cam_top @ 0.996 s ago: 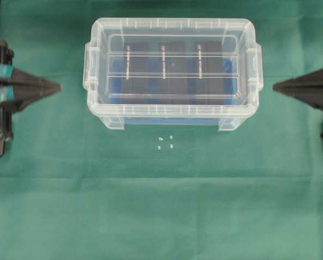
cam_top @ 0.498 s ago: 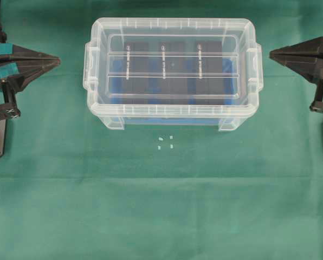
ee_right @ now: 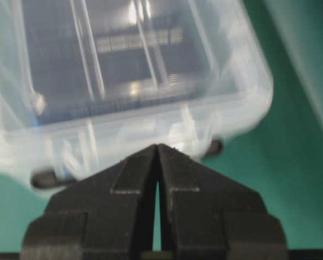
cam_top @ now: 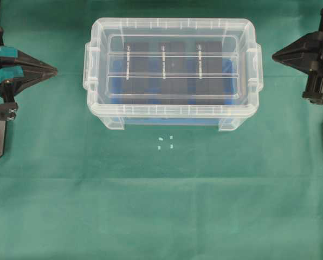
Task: Clamp the lid of the box with both arms, then lift and open it.
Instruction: 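Move both grippers up and over the lid's left and right edges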
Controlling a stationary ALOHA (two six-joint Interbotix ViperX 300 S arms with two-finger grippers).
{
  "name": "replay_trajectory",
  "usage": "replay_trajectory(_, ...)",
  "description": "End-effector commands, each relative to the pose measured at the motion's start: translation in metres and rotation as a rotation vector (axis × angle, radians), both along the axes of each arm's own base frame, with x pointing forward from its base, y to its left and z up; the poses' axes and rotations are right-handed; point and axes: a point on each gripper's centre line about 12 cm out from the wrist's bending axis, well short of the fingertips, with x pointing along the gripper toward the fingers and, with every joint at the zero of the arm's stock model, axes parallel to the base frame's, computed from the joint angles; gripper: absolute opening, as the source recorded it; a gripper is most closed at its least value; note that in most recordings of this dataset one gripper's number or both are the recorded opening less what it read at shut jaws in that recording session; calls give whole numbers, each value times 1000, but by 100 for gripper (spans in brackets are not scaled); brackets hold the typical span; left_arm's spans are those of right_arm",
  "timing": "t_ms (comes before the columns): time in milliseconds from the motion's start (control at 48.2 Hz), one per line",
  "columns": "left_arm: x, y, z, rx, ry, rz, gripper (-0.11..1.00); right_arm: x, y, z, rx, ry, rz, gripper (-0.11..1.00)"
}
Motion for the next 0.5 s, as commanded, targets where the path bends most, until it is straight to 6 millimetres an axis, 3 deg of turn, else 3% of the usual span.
replay_trajectory(0, 2, 4, 12, -15, 48, 17, 1, 5, -4, 5, 16, 71, -8, 0)
replay_trajectory(270, 12, 15, 5, -93, 294, 53, 1, 12, -10, -16, 100, 328, -16, 0)
replay_trajectory(477, 22, 20, -3, -130, 424, 61, 1, 14, -11, -18, 115, 388, -18, 0)
